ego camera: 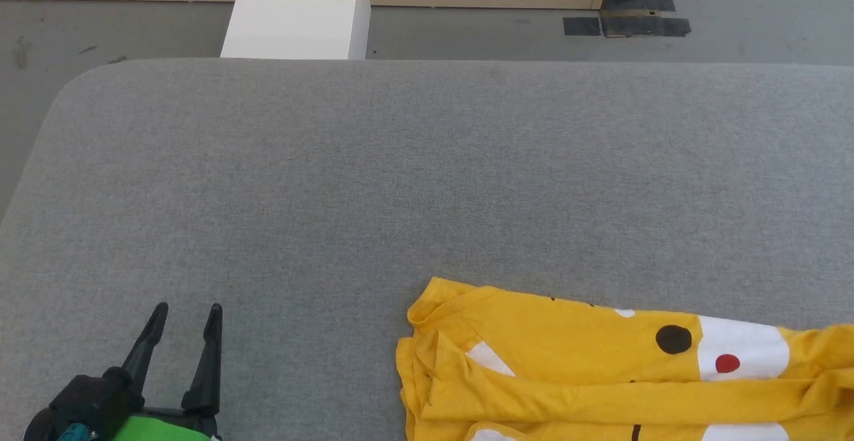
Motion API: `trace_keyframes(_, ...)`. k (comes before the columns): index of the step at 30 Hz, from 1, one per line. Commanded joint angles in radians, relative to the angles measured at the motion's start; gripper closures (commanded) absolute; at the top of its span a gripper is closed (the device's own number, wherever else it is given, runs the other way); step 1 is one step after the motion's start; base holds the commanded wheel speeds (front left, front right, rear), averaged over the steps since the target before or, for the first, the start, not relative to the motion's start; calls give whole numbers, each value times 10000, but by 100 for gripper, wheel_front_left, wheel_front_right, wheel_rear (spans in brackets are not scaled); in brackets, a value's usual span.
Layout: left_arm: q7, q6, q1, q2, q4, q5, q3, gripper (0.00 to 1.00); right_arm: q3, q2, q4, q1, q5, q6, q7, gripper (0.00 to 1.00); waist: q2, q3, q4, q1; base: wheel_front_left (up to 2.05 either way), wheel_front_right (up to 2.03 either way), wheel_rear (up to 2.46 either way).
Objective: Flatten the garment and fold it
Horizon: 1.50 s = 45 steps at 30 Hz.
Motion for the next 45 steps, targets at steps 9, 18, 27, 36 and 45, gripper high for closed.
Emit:
trace_keyframes(9,-38,-193,-27,-315,38,54,157,0,3081,496,-1722,544,1985,-15,1809,100,0,-15,-123,0,0,0,0)
trace_keyframes(18,-38,-320,-53,-467,133,113,255,0,6535,577,-3320,166,3390,-15,3317,100,0,-77,-136,0,0,0,0)
trace_keyframes(27,-38,-505,-305,-504,245,101,152,0,9604,592,-2341,-1531,3891,-15,3307,100,0,18,180,0,0,0,0)
trace_keyframes(36,-38,-624,-484,-662,474,49,47,0,10901,586,-255,-2711,3518,-15,2859,100,0,55,597,0,0,0,0)
trace_keyframes(45,-38,-707,-623,-745,715,36,-83,0,10641,590,2295,-2892,2806,-15,2271,0,0,-64,909,0,0,0,0)
